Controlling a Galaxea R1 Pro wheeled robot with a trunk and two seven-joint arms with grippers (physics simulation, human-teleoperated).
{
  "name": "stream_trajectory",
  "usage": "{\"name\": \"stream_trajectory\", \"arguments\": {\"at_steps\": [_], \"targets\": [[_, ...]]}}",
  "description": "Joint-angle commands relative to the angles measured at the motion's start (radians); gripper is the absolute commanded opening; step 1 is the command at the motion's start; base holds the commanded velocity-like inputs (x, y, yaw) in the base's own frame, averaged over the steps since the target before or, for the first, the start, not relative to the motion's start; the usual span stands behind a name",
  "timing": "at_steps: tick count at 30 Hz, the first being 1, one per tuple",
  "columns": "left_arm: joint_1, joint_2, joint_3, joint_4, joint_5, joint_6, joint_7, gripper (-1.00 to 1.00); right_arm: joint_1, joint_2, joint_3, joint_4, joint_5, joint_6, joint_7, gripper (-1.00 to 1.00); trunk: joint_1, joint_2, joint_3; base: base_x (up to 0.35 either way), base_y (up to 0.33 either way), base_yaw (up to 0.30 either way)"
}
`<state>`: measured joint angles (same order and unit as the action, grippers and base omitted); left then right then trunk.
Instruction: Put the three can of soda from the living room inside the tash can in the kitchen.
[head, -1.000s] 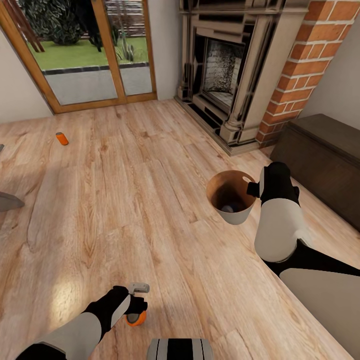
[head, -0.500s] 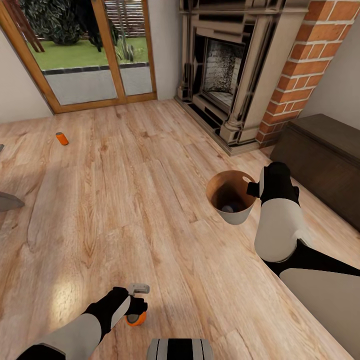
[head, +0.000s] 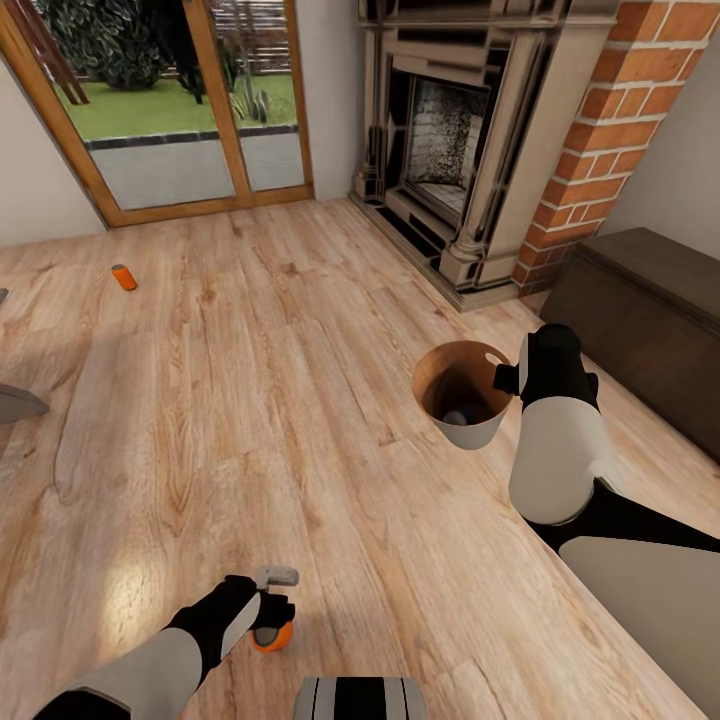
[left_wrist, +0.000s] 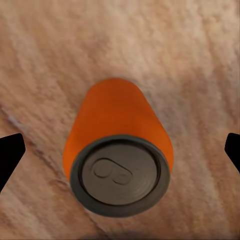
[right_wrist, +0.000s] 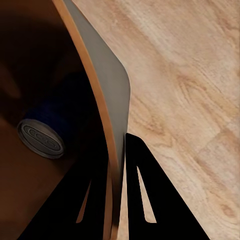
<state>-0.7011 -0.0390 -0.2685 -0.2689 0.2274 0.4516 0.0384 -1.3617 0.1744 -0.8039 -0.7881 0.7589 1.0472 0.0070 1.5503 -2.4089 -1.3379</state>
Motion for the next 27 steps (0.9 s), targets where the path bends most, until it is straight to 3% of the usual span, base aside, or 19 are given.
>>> {"name": "stream_trajectory", "arguments": {"at_steps": [1, 17, 23, 27], "targets": [[0.000, 0.000, 0.000, 0.000, 0.000, -0.001, 0.000, 1.00, 0.000, 0.000, 0.000, 0.000, -0.012, 0.000, 0.004, -1.00, 0.000, 0.000, 0.000, 0.000, 0.000, 0.000], [0.000, -0.001, -0.001, 0.002, 0.003, -0.005, 0.000, 1.00, 0.000, 0.000, 0.000, 0.000, -0.011, 0.000, 0.004, -1.00, 0.000, 0.000, 0.000, 0.000, 0.000, 0.000], [0.000, -0.001, -0.001, 0.003, 0.003, -0.005, 0.000, 1.00, 0.000, 0.000, 0.000, 0.000, -0.012, 0.000, 0.004, -1.00, 0.023, -0.042, -0.019, 0.000, 0.000, 0.000], [0.000, -0.001, -0.001, 0.004, 0.003, -0.004, -0.001, 1.00, 0.000, 0.000, 0.000, 0.000, -0.011, 0.000, 0.004, -1.00, 0.023, -0.042, -0.019, 0.000, 0.000, 0.000]]}}
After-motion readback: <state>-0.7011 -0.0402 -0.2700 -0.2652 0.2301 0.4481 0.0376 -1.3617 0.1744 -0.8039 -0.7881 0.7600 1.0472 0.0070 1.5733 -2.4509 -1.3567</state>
